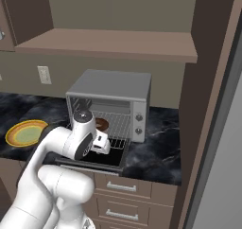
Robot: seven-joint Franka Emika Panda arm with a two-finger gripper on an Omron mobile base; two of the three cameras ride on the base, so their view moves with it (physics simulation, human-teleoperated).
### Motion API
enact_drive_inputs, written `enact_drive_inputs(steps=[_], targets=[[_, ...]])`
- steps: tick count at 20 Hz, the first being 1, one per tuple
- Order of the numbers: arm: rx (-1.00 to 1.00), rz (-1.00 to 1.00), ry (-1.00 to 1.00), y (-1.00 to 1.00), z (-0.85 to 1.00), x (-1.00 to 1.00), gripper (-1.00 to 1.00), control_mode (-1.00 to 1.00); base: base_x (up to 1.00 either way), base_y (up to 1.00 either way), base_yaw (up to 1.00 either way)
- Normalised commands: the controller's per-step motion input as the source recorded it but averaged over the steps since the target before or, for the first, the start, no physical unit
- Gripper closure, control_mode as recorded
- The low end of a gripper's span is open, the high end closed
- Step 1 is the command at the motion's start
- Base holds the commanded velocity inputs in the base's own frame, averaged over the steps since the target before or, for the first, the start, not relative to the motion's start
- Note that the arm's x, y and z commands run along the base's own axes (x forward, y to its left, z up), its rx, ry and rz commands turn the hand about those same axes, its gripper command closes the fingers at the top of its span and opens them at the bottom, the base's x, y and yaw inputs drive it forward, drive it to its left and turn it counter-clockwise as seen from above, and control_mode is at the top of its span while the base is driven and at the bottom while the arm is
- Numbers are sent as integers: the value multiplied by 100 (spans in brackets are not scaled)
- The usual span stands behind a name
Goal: Pick up the bagel from the plate, place it on the toaster oven rack, close the door, and set the timer.
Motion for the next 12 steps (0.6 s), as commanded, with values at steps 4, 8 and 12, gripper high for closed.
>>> enact_drive_inputs(steps=[4, 8, 12], targets=[[-1, 0, -7, 9, -57, 3, -100, -100, 0, 0, 0], [-6, 0, -3, 22, -71, 12, -100, -100, 0, 0, 0], [-7, 0, -3, 31, -76, 23, -100, -100, 0, 0, 0]])
